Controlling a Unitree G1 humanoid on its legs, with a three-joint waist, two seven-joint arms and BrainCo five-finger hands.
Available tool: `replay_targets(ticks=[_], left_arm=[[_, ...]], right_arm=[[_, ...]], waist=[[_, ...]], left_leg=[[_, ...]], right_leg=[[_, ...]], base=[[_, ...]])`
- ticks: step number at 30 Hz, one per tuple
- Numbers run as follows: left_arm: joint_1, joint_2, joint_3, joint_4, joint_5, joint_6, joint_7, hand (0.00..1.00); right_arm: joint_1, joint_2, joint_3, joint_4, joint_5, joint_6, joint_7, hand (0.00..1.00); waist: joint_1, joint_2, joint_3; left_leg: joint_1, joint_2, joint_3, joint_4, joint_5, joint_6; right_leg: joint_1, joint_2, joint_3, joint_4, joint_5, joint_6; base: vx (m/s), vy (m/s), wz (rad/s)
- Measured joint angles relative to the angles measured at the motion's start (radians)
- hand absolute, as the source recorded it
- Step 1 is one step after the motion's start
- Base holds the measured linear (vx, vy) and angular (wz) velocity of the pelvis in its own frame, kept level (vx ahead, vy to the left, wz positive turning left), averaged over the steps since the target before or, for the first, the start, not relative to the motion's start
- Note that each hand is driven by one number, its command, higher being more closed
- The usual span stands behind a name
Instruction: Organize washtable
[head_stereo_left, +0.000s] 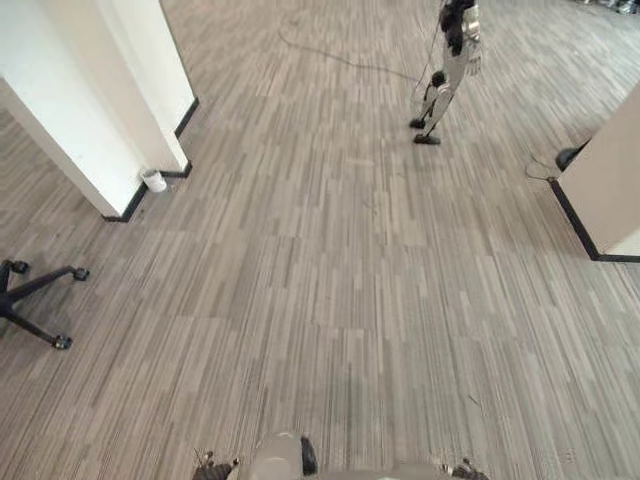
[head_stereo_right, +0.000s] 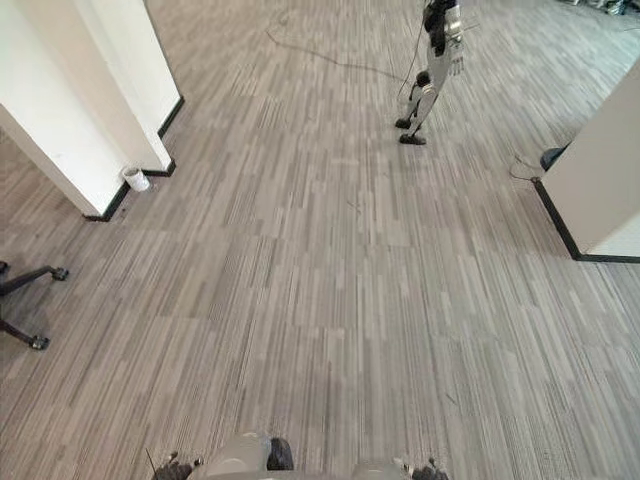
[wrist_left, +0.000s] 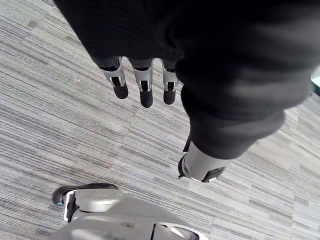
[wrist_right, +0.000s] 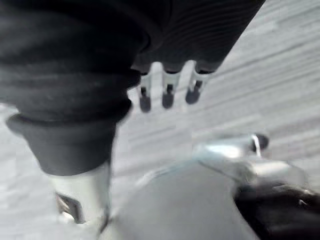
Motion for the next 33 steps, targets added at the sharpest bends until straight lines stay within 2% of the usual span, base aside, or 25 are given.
replay_targets(ticks=[1, 2, 3, 5, 6, 8, 9, 10, 11, 12, 13, 14, 15, 16, 17, 18, 19, 21, 24, 25, 26, 28, 29, 31, 33], left_arm=[[0.002, 0.005, -0.001, 0.0, 0.0, 0.003, 0.0, 0.0], [0.005, 0.007, 0.0, -0.003, 0.0, 0.005, 0.0, 0.0], [0.005, 0.007, -0.002, -0.003, 0.003, 0.006, 0.0, 0.0], [-0.002, 0.005, -0.003, -0.003, 0.018, 0.006, -0.001, 0.0], [-0.01, 0.005, -0.003, -0.003, 0.021, 0.005, -0.001, 0.0], [-0.019, -0.002, -0.011, 0.0, 0.028, 0.007, -0.001, 0.0], [-0.029, -0.019, -0.026, 0.001, 0.03, 0.007, -0.001, 0.0], [-0.048, -0.034, -0.056, 0.001, 0.038, 0.007, -0.002, 0.0], [-0.059, -0.038, -0.064, 0.001, 0.04, 0.005, -0.002, 0.0], [-0.074, -0.045, -0.065, 0.001, 0.047, 0.003, -0.002, 0.0], [-0.075, -0.048, -0.065, 0.001, 0.049, 0.002, -0.002, 0.0], [-0.068, -0.047, -0.062, 0.002, 0.05, 0.002, -0.003, 0.0], [-0.081, -0.062, -0.048, 0.016, 0.055, 0.005, -0.001, 0.0], [-0.098, -0.09, -0.037, 0.013, 0.057, 0.003, -0.014, 0.0], [-0.098, -0.103, -0.029, 0.01, 0.056, 0.002, -0.019, 0.0], [-0.094, -0.121, -0.019, 0.008, 0.056, 0.005, -0.022, 0.0], [-0.091, -0.121, -0.015, -0.002, 0.055, 0.004, -0.023, 0.0], [-0.089, -0.11, 0.021, -0.034, 0.052, 0.002, -0.021, 0.0], [-0.079, -0.099, 0.016, -0.073, 0.035, 0.0, -0.017, 0.0], [-0.079, -0.094, 0.011, -0.081, 0.031, -0.005, -0.017, 0.0], [-0.077, -0.094, 0.004, -0.081, 0.027, -0.008, -0.017, 0.0], [-0.079, -0.103, -0.016, -0.095, 0.014, -0.03, -0.017, 0.0], [-0.079, -0.106, -0.017, -0.098, 0.012, -0.034, -0.017, 0.0], [-0.08, -0.115, -0.02, -0.106, 0.005, -0.042, -0.017, 0.0], [-0.075, -0.122, -0.011, -0.109, -0.003, -0.042, -0.019, 0.0]], right_arm=[[0.002, 0.005, 0.0, -0.004, 0.001, 0.0, 0.001, 0.0], [0.01, 0.009, 0.0, -0.012, 0.002, 0.0, 0.0, 0.0], [0.017, 0.011, 0.001, -0.024, 0.001, -0.001, 0.0, 0.0], [0.025, 0.02, 0.001, -0.039, 0.001, -0.006, 0.0, 0.0], [0.022, 0.014, 0.0, -0.041, 0.002, -0.007, 0.0, 0.0], [0.012, 0.001, 0.002, -0.041, 0.007, -0.005, 0.0, 0.0], [0.009, -0.013, 0.0, -0.046, 0.009, -0.003, 0.0, 0.0], [0.01, -0.026, 0.0, -0.048, 0.007, -0.001, 0.0, 0.0], [0.009, -0.03, 0.001, -0.048, 0.007, 0.0, 0.0, 0.0], [0.017, -0.028, 0.002, -0.047, 0.007, 0.003, 0.0, 0.0], [0.024, -0.022, 0.006, -0.047, 0.007, 0.004, -0.001, 0.0], [0.041, -0.013, 0.012, -0.047, 0.007, 0.004, 0.0, 0.0], [0.029, -0.034, 0.004, -0.039, 0.0, 0.006, 0.001, 0.0], [0.007, -0.036, 0.002, -0.031, -0.004, 0.001, 0.0, 0.0], [-0.001, -0.036, 0.0, -0.03, -0.009, 0.002, 0.0, 0.0], [-0.002, -0.043, 0.009, -0.03, -0.012, 0.004, 0.004, 0.0], [-0.003, -0.043, 0.008, -0.03, -0.011, 0.004, 0.002, 0.0], [-0.003, -0.044, 0.028, -0.03, -0.012, 0.006, 0.0, 0.0], [-0.018, -0.046, 0.077, -0.028, -0.011, 0.006, -0.002, 0.0], [-0.035, -0.047, 0.087, -0.028, -0.011, 0.006, -0.005, 0.0], [-0.039, -0.05, 0.094, -0.028, -0.01, 0.006, -0.007, 0.0], [-0.052, -0.056, 0.107, -0.028, -0.01, 0.006, -0.009, 0.0], [-0.058, -0.056, 0.119, -0.028, -0.01, 0.007, -0.01, 0.0], [-0.098, -0.05, 0.161, -0.027, -0.01, 0.005, -0.008, 0.0], [-0.126, -0.039, 0.163, -0.022, -0.01, 0.0, -0.004, 0.0]], waist=[[-0.002, -0.01, -0.004], [0.001, -0.016, -0.006], [-0.001, -0.01, -0.01], [-0.005, -0.004, -0.016], [-0.009, -0.003, -0.016], [-0.025, 0.019, -0.018], [-0.031, 0.053, -0.017], [-0.032, 0.086, -0.017], [-0.032, 0.093, -0.013], [-0.032, 0.09, -0.015], [-0.033, 0.089, -0.02], [-0.041, 0.059, -0.048], [-0.041, 0.101, -0.056], [-0.043, 0.107, -0.06], [-0.046, 0.108, -0.061], [-0.054, 0.113, -0.06], [-0.055, 0.119, -0.061], [-0.047, 0.109, -0.054], [-0.02, 0.081, -0.044], [-0.017, 0.071, -0.04], [-0.014, 0.074, -0.041], [0.012, 0.085, -0.04], [0.018, 0.088, -0.038], [0.033, 0.089, -0.038], [0.037, 0.093, -0.045]], left_leg=[[0.025, -0.011, 0.0, -0.02, 0.0, -0.002], [0.083, -0.022, -0.007, -0.07, 0.0, -0.001], [0.139, -0.023, -0.017, -0.125, 0.001, -0.002], [0.196, -0.03, -0.039, -0.2, 0.021, 0.004], [0.221, -0.036, -0.048, -0.227, 0.029, 0.005], [0.264, -0.037, -0.069, -0.278, 0.029, 0.002], [0.305, -0.023, -0.075, -0.322, 0.031, -0.018], [0.342, -0.009, -0.082, -0.349, 0.032, -0.044], [0.364, -0.007, -0.09, -0.356, 0.036, -0.054], [0.404, -0.009, -0.101, -0.362, 0.034, -0.08], [0.427, -0.009, -0.109, -0.355, 0.027, -0.093], [0.465, -0.019, -0.138, -0.333, 0.017, -0.114], [0.48, 0.017, -0.145, -0.296, 0.017, -0.128], [0.453, 0.033, -0.149, -0.202, 0.127, -0.173], [0.438, 0.034, -0.148, -0.152, 0.192, -0.139], [0.383, 0.047, -0.15, 0.004, 0.343, -0.086], [0.339, 0.076, -0.162, 0.109, 0.366, -0.081], [0.168, 0.17, -0.166, 0.492, 0.366, -0.081], [-0.013, 0.259, -0.112, 0.669, 0.337, -0.055], [-0.097, 0.259, -0.111, 0.655, 0.315, -0.064], [-0.133, 0.256, -0.106, 0.633, 0.301, -0.066], [-0.217, 0.225, -0.056, 0.444, 0.242, -0.07], [-0.229, 0.213, -0.042, 0.381, 0.237, -0.072], [-0.259, 0.135, -0.06, 0.045, 0.249, -0.091], [-0.265, 0.082, -0.121, -0.169, 0.274, -0.118]], right_leg=[[-0.039, -0.002, 0.012, 0.078, 0.015, -0.011], [-0.086, 0.011, 0.013, 0.178, 0.01, 0.006], [-0.12, 0.035, -0.006, 0.204, -0.004, 0.027], [-0.178, 0.067, -0.06, 0.152, -0.02, 0.053], [-0.207, 0.08, -0.093, 0.092, -0.027, 0.051], [-0.256, 0.119, -0.144, -0.058, -0.043, 0.04], [-0.283, 0.161, -0.17, -0.193, -0.027, 0.011], [-0.303, 0.204, -0.185, -0.354, 0.021, -0.023], [-0.306, 0.222, -0.193, -0.432, 0.055, -0.038], [-0.301, 0.24, -0.207, -0.548, 0.13, -0.083], [-0.298, 0.245, -0.229, -0.588, 0.176, -0.121], [-0.29, 0.237, -0.251, -0.621, 0.293, -0.188], [-0.292, 0.255, -0.271, -0.546, 0.301, -0.198], [-0.279, 0.258, -0.275, -0.484, 0.218, -0.217], [-0.26, 0.262, -0.273, -0.481, 0.198, -0.216], [-0.189, 0.275, -0.261, -0.513, 0.156, -0.205], [-0.148, 0.288, -0.255, -0.541, 0.142, -0.205], [0.015, 0.332, -0.231, -0.623, 0.094, -0.213], [0.158, 0.35, -0.179, -0.68, 0.045, -0.201], [0.206, 0.349, -0.157, -0.711, 0.02, -0.171], [0.228, 0.349, -0.144, -0.727, 0.015, -0.163], [0.319, 0.341, -0.097, -0.773, -0.002, -0.134], [0.344, 0.34, -0.083, -0.784, -0.009, -0.123], [0.406, 0.334, -0.042, -0.806, -0.054, -0.104], [0.435, 0.334, -0.007, -0.792, -0.121, -0.102]], base=[[0.34, 0.178, 0.16], [0.36, 0.151, 0.14], [0.35, 0.142, 0.18], [0.44, 0.146, 0.24], [0.51, 0.108, 0.33], [0.56, 0.069, 0.32], [0.7, 0.047, 0.32], [0.59, 0.034, 0.34], [0.69, -0.023, 0.38], [0.59, -0.059, 0.3], [0.76, -0.094, 0.44], [0.67, -0.14, 0.28], [0.96, -0.226, 0.26], [0.94, -0.242, -0.05], [0.86, -0.255, -0.11], [0.56, -0.176, -0.15], [0.65, -0.192, -0.12], [0.57, -0.17, -0.12], [0.48, -0.164, -0.37], [0.35, -0.118, -0.33], [0.33, -0.075, -0.46], [0.38, -0.015, -0.52], [0.45, 0.041, -0.47], [0.57, 0.107, -0.46], [0.49, 0.154, -0.49]])
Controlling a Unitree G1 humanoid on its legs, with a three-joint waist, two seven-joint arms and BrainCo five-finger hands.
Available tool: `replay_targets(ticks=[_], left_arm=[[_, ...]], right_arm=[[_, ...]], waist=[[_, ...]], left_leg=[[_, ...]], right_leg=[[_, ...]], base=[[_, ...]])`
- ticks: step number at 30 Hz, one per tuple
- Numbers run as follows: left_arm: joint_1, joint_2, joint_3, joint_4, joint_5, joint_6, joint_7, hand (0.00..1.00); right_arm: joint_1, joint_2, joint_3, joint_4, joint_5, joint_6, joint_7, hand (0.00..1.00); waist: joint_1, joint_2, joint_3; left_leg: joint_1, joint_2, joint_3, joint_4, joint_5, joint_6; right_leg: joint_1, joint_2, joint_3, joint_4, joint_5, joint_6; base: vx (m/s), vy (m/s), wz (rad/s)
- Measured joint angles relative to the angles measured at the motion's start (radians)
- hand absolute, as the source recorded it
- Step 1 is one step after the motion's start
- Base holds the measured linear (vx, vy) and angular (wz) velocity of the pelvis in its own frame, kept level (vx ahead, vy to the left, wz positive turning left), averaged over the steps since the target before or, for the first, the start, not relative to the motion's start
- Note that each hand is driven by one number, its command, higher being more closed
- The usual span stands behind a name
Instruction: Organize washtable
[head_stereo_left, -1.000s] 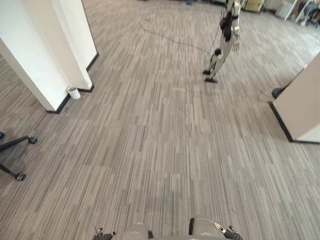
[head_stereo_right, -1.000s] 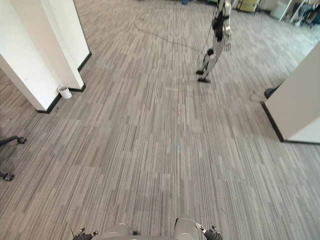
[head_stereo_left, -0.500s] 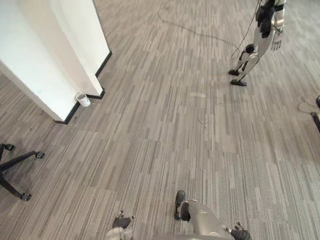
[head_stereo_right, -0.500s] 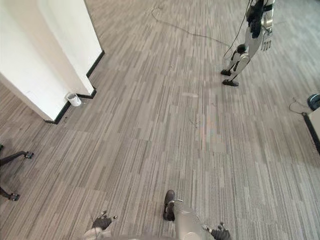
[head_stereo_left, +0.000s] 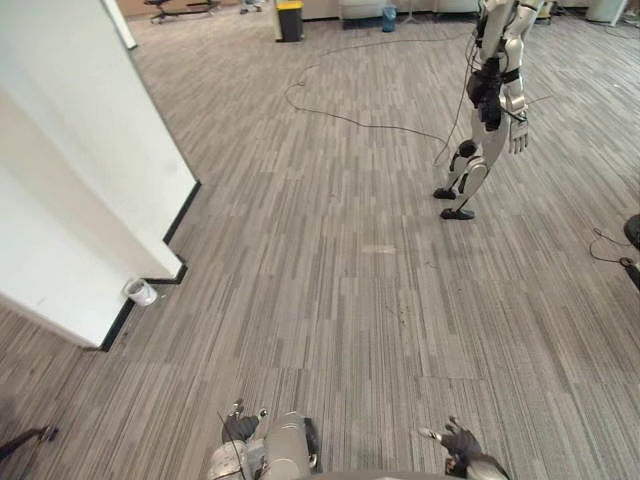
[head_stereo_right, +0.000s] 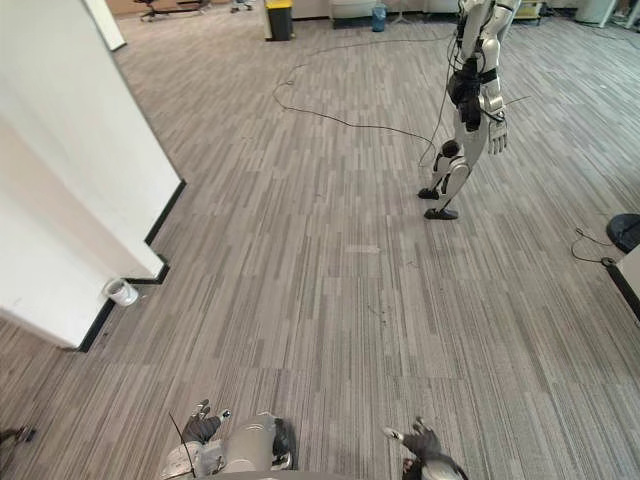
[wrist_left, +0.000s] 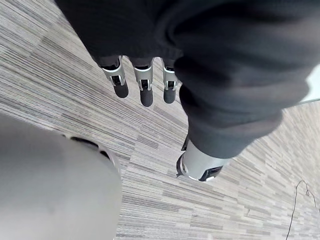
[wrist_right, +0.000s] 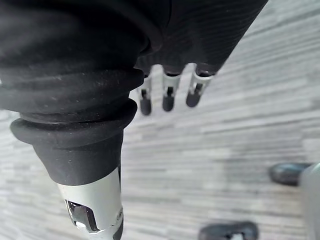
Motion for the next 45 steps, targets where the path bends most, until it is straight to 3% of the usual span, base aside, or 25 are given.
replay_targets(ticks=[1, 3, 4, 5, 6, 7, 9, 11, 15, 16, 17, 19, 20, 23, 24, 25, 27, 29, 32, 35, 36, 38, 41, 43, 45], left_arm=[[0.002, -0.002, 0.007, -0.005, -0.001, 0.0, -0.002, 0.0], [0.014, 0.009, 0.032, -0.02, -0.017, 0.002, -0.003, 0.0], [0.012, 0.02, 0.044, -0.018, -0.018, 0.004, -0.004, 0.0], [0.011, 0.037, 0.047, -0.002, -0.02, 0.004, -0.001, 0.0], [0.01, 0.059, 0.048, 0.012, -0.019, 0.007, 0.0, 0.0], [0.008, 0.076, 0.047, 0.033, -0.019, 0.013, -0.001, 0.0], [0.008, 0.088, 0.047, 0.086, -0.019, 0.029, -0.001, 0.0], [0.004, 0.087, 0.046, 0.111, -0.019, 0.03, -0.001, 0.0], [0.005, 0.081, 0.045, 0.121, -0.018, 0.03, 0.0, 0.0], [0.005, 0.072, 0.047, 0.124, -0.018, 0.029, 0.002, 0.0], [0.007, 0.07, 0.047, 0.125, -0.018, 0.029, 0.002, 0.0], [0.011, 0.055, 0.073, 0.123, -0.017, 0.028, 0.006, 0.0], [0.015, 0.043, 0.076, 0.124, -0.016, 0.029, 0.006, 0.0], [0.012, -0.004, 0.129, 0.105, -0.015, 0.028, 0.005, 0.0], [0.009, -0.018, 0.154, 0.101, -0.016, 0.029, 0.005, 0.0], [0.01, -0.017, 0.155, 0.102, -0.018, 0.03, 0.004, 0.0], [0.012, -0.014, 0.135, 0.073, -0.019, 0.027, 0.004, 0.0], [0.015, 0.002, 0.078, 0.04, -0.02, 0.018, 0.004, 0.0], [0.015, 0.002, 0.066, 0.035, -0.022, 0.011, 0.004, 0.0], [0.015, -0.002, 0.065, 0.035, -0.023, 0.009, 0.004, 0.0], [0.015, -0.001, 0.066, 0.037, -0.033, 0.007, 0.003, 0.0], [0.014, 0.013, 0.062, 0.04, -0.037, 0.007, -0.001, 0.0], [0.011, 0.02, 0.055, 0.04, -0.039, 0.008, -0.001, 0.0], [0.009, 0.038, 0.03, 0.051, -0.037, 0.02, -0.001, 0.0], [0.012, 0.049, -0.001, 0.055, -0.037, 0.024, 0.0, 0.0]], right_arm=[[-0.003, 0.004, 0.0, 0.004, -0.001, 0.0, 0.004, 0.0], [0.057, 0.031, -0.017, 0.017, -0.001, 0.001, 0.007, 0.0], [0.061, 0.042, -0.037, 0.022, -0.001, 0.001, 0.007, 0.0], [0.07, 0.057, -0.085, 0.034, -0.001, 0.002, 0.012, 0.0], [0.086, 0.063, -0.113, 0.045, -0.002, 0.003, 0.025, 0.0], [0.09, 0.064, -0.122, 0.051, 0.003, 0.003, 0.031, 0.0], [0.08, 0.048, -0.155, 0.044, -0.001, -0.003, 0.034, 0.0], [0.084, 0.044, -0.171, 0.031, 0.0, -0.011, 0.037, 0.0], [0.087, 0.035, -0.183, 0.028, 0.001, -0.017, 0.041, 0.0], [0.087, 0.032, -0.179, 0.013, 0.001, -0.016, 0.041, 0.0], [0.088, 0.034, -0.179, 0.011, 0.001, -0.015, 0.04, 0.0], [0.1, 0.023, -0.141, 0.027, 0.001, -0.01, 0.032, 0.0], [0.1, 0.009, -0.128, 0.035, -0.001, -0.006, 0.033, 0.0], [0.099, -0.029, -0.1, 0.031, -0.001, 0.0, 0.034, 0.0], [0.1, -0.038, -0.098, 0.029, -0.001, 0.001, 0.033, 0.0], [0.1, -0.042, -0.099, 0.027, 0.001, 0.004, 0.027, 0.0], [0.109, -0.034, -0.099, 0.035, 0.003, 0.005, 0.019, 0.0], [0.108, -0.016, -0.105, 0.036, 0.008, 0.005, 0.018, 0.0], [0.106, -0.012, -0.111, 0.035, 0.008, 0.006, 0.017, 0.0], [0.106, -0.013, -0.101, 0.033, 0.009, 0.004, 0.016, 0.0], [0.111, -0.009, -0.096, 0.035, 0.009, 0.004, 0.015, 0.0], [0.113, 0.011, -0.08, 0.041, 0.009, 0.002, 0.017, 0.0], [0.125, 0.02, -0.082, 0.04, 0.009, 0.001, 0.023, 0.0], [0.125, 0.015, -0.085, 0.031, 0.009, -0.001, 0.027, 0.0], [0.131, 0.015, -0.09, 0.027, 0.008, -0.003, 0.026, 0.0]], waist=[[0.007, -0.001, -0.003], [0.052, -0.073, -0.069], [0.052, -0.09, -0.072], [0.04, -0.119, -0.068], [0.039, -0.133, -0.059], [0.029, -0.139, -0.053], [-0.009, -0.1, -0.035], [-0.015, -0.08, -0.033], [-0.021, -0.072, -0.032], [-0.038, -0.064, -0.033], [-0.041, -0.065, -0.032], [-0.049, -0.067, -0.036], [-0.05, -0.053, -0.039], [-0.061, 0.004, -0.051], [-0.062, 0.014, -0.037], [-0.059, 0.022, -0.034], [-0.056, 0.015, -0.025], [-0.034, -0.013, -0.022], [-0.032, -0.013, -0.022], [-0.03, -0.009, -0.024], [-0.015, -0.018, -0.033], [-0.015, -0.057, -0.058], [-0.011, -0.076, -0.066], [-0.011, -0.068, -0.058], [-0.017, -0.069, -0.058]], left_leg=[[-0.006, -0.01, -0.015, -0.029, 0.011, 0.01], [0.0, -0.086, -0.004, 0.034, 0.123, 0.101], [0.017, -0.108, 0.008, 0.06, 0.094, 0.117], [0.064, -0.134, 0.024, 0.085, 0.025, 0.135], [0.123, -0.151, 0.032, 0.1, -0.041, 0.145], [0.178, -0.162, 0.032, 0.099, -0.072, 0.157], [0.327, -0.154, 0.016, 0.049, -0.127, 0.163], [0.427, -0.135, 0.002, -0.018, -0.148, 0.155], [0.611, -0.092, -0.011, -0.152, -0.156, 0.14], [0.646, -0.073, -0.031, -0.183, -0.18, 0.107], [0.664, -0.07, -0.036, -0.194, -0.187, 0.096], [0.721, -0.057, -0.091, -0.162, -0.203, 0.079], [0.714, -0.043, -0.105, -0.12, -0.202, 0.079], [0.521, 0.03, -0.139, 0.328, -0.09, 0.052], [0.433, 0.065, -0.135, 0.519, 0.077, 0.045], [0.376, 0.1, -0.121, 0.636, 0.148, 0.034], [0.26, 0.177, -0.033, 0.824, 0.064, 0.046], [0.176, 0.173, 0.039, 0.724, -0.013, 0.037], [0.137, 0.138, 0.075, 0.407, -0.045, 0.021], [0.148, 0.051, 0.029, -0.01, -0.004, 0.02], [0.152, 0.018, -0.009, -0.031, 0.102, 0.048], [0.154, -0.036, 0.009, -0.031, 0.084, 0.081], [0.174, -0.081, 0.023, 0.018, 0.009, 0.113], [0.252, -0.108, 0.03, 0.027, -0.05, 0.138], [0.319, -0.112, 0.027, 0.015, -0.075, 0.141]], right_leg=[[0.008, -0.003, 0.014, 0.016, -0.029, 0.008], [0.006, -0.091, 0.068, 0.151, -0.115, 0.084], [-0.022, -0.116, 0.076, 0.256, -0.124, 0.101], [-0.116, -0.152, 0.092, 0.531, -0.071, 0.139], [-0.209, -0.173, 0.099, 0.8, 0.083, 0.17], [-0.264, -0.196, 0.079, 0.937, 0.133, 0.177], [-0.349, -0.235, -0.003, 1.047, 0.115, 0.153], [-0.408, -0.229, -0.044, 1.007, 0.087, 0.14], [-0.529, -0.21, -0.096, 0.624, 0.039, 0.122], [-0.559, -0.196, -0.085, 0.405, 0.088, 0.119], [-0.565, -0.191, -0.074, 0.328, 0.121, 0.117], [-0.555, -0.184, -0.039, 0.316, 0.297, 0.089], [-0.552, -0.181, -0.053, 0.351, 0.268, 0.092], [-0.496, -0.137, -0.084, 0.378, 0.163, 0.065], [-0.445, -0.117, -0.079, 0.353, 0.144, 0.049], [-0.403, -0.101, -0.075, 0.328, 0.136, 0.04], [-0.244, -0.076, -0.056, 0.23, 0.124, 0.022], [-0.131, -0.096, -0.032, 0.133, 0.118, 0.025], [-0.058, -0.11, -0.02, 0.071, 0.102, 0.052], [-0.007, -0.125, -0.009, 0.054, 0.053, 0.1], [0.003, -0.14, 0.014, 0.058, 0.031, 0.121], [0.006, -0.19, 0.032, 0.073, 0.025, 0.136], [-0.062, -0.236, 0.074, 0.274, 0.03, 0.144], [-0.23, -0.244, 0.127, 0.699, 0.146, 0.158], [-0.307, -0.254, 0.105, 0.864, 0.139, 0.167]], base=[[0.59, 0.217, -0.69], [0.72, 0.215, -0.71], [0.8, 0.194, -0.34], [0.78, 0.201, -0.13], [0.89, 0.236, -0.09], [0.7, 0.175, -0.11], [0.58, 0.122, -0.03], [0.59, 0.066, 0.02], [0.59, -0.046, 0.18], [0.68, -0.161, 0.39], [0.58, -0.163, 0.55], [0.72, -0.267, 0.56], [0.78, -0.345, 0.48], [0.58, -0.254, 0.04], [0.43, -0.183, -0.26], [0.52, -0.185, -0.41], [0.53, -0.157, -0.42], [0.44, -0.141, -0.45], [0.36, -0.017, -0.25], [0.44, 0.167, -0.2], [0.42, 0.258, -0.3], [0.44, 0.263, -0.09], [0.41, 0.252, 0.1], [0.37, 0.234, 0.02], [0.29, 0.139, 0.16]])
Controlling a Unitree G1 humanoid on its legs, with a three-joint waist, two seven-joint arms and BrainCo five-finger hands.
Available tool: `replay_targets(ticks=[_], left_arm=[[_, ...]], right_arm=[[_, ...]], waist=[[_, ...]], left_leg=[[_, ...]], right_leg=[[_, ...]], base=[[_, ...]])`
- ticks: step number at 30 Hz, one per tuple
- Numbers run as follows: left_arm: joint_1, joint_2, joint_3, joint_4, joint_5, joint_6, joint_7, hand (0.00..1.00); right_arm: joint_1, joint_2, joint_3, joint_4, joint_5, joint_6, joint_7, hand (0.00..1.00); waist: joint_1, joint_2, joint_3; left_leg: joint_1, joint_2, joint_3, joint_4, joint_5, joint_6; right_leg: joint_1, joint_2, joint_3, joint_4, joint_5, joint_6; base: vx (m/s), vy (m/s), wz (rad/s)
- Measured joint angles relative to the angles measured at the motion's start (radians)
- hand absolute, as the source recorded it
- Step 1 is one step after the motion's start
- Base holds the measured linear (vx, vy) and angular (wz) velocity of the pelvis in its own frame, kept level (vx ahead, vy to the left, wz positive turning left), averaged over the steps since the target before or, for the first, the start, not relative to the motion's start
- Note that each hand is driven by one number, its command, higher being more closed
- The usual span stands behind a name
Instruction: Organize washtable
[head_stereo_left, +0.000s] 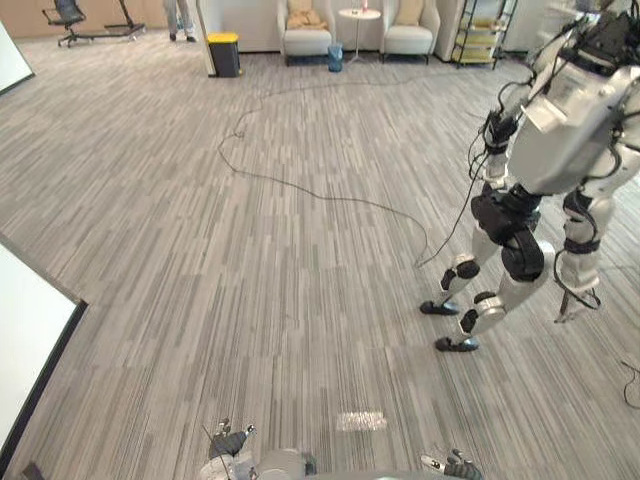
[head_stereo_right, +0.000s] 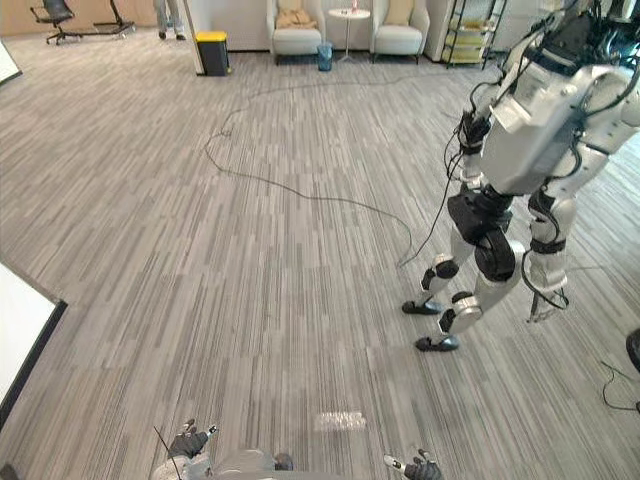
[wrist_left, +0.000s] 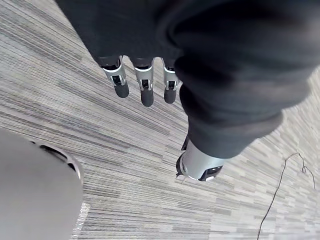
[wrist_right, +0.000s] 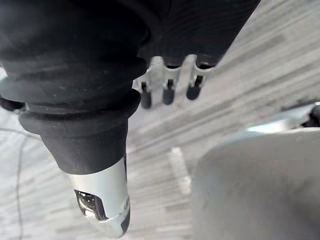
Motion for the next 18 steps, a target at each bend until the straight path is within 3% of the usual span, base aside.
replay_targets(ticks=[2, 5, 7, 8, 9, 11, 13, 18], left_arm=[[0.005, 0.002, -0.022, 0.006, 0.0, -0.001, -0.001, 0.0], [0.012, -0.001, -0.042, 0.005, 0.0, -0.011, -0.002, 0.0], [0.018, -0.004, -0.042, 0.005, -0.003, -0.019, -0.003, 0.0], [0.021, 0.001, -0.043, 0.005, -0.004, -0.022, -0.003, 0.0], [0.024, -0.002, -0.046, 0.013, -0.004, -0.022, -0.002, 0.0], [0.026, -0.009, -0.062, 0.016, -0.004, -0.023, -0.002, 0.0], [0.042, -0.014, -0.084, 0.017, -0.004, -0.024, -0.003, 0.0], [0.043, -0.007, -0.101, 0.034, -0.019, -0.036, -0.005, 0.0]], right_arm=[[0.009, 0.006, -0.002, -0.003, 0.0, -0.003, -0.002, 0.0], [0.011, 0.003, -0.002, -0.005, 0.001, -0.003, -0.001, 0.0], [0.007, 0.003, 0.001, -0.004, 0.001, -0.003, -0.004, 0.0], [0.009, 0.006, 0.004, -0.001, 0.002, -0.003, -0.007, 0.0], [0.015, 0.002, 0.01, 0.004, 0.001, -0.003, -0.008, 0.0], [0.02, -0.01, 0.024, 0.004, 0.001, -0.003, -0.01, 0.0], [0.02, -0.027, 0.034, 0.005, 0.001, -0.003, -0.01, 0.0], [0.01, -0.033, 0.033, 0.05, 0.0, -0.002, -0.01, 0.0]], waist=[[0.0, -0.006, -0.004], [-0.009, 0.005, -0.01], [-0.02, 0.007, -0.012], [-0.02, -0.002, -0.016], [-0.021, 0.001, -0.027], [-0.02, 0.01, -0.041], [-0.022, 0.025, -0.051], [-0.018, 0.024, -0.054]], left_leg=[[0.069, -0.003, -0.009, -0.052, -0.002, -0.001], [0.124, 0.013, -0.027, -0.105, 0.0, -0.012], [0.124, 0.027, -0.029, -0.107, -0.008, -0.032], [0.125, 0.023, -0.028, -0.106, -0.017, -0.048], [0.132, 0.032, -0.036, -0.113, -0.015, -0.065], [0.147, 0.044, -0.036, -0.154, 0.0, -0.087], [0.188, 0.064, -0.053, -0.231, 0.038, -0.119], [0.226, 0.092, -0.077, -0.31, 0.066, -0.139]], right_leg=[[-0.038, -0.003, -0.038, -0.019, -0.022, 0.007], [-0.045, -0.002, -0.123, -0.285, -0.057, -0.005], [-0.033, 0.002, -0.152, -0.486, -0.019, -0.027], [-0.02, -0.002, -0.149, -0.592, 0.065, -0.029], [0.018, 0.006, -0.154, -0.647, 0.051, -0.008], [0.049, 0.024, -0.167, -0.726, 0.051, -0.005], [0.081, 0.055, -0.19, -0.785, 0.067, -0.014], [0.15, 0.107, -0.209, -0.907, 0.109, -0.035]], base=[[0.23, 0.065, 0.25], [0.18, -0.028, 0.13], [0.14, -0.084, -0.07], [0.16, -0.214, -0.06], [0.14, -0.196, -0.06], [0.12, -0.192, 0.0], [0.13, -0.202, 0.13], [0.02, -0.111, 0.09]])
